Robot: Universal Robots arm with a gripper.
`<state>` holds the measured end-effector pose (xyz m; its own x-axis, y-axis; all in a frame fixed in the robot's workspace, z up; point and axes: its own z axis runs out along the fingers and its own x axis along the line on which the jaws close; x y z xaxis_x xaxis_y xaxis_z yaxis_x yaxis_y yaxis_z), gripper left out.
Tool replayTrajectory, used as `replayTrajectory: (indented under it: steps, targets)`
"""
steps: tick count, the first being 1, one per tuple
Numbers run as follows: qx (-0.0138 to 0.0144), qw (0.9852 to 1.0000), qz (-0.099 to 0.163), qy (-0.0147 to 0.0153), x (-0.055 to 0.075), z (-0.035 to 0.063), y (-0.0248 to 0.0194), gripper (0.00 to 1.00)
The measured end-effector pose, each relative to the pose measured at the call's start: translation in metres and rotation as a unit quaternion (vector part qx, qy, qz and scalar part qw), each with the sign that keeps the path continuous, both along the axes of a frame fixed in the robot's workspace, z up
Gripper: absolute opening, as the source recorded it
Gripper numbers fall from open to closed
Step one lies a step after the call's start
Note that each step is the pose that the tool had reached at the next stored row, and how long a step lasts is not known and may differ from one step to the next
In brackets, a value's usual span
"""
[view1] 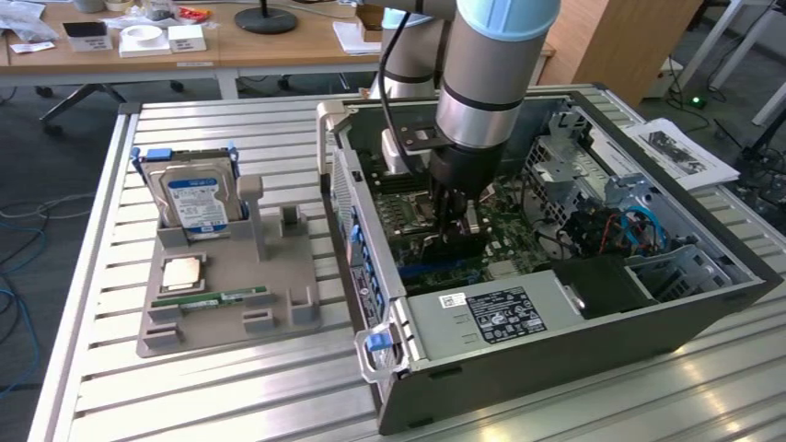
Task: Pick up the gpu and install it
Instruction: 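Insert the gpu into the slot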
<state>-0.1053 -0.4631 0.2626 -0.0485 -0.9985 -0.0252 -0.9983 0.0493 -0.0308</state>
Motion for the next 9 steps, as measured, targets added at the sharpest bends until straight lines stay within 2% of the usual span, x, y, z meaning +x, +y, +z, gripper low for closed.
replayTrajectory:
  steps: [9]
  targets:
    - [-0.0001,1.0000,0.000,0.0000,0.0000,-0.0017,0.0000,0.27]
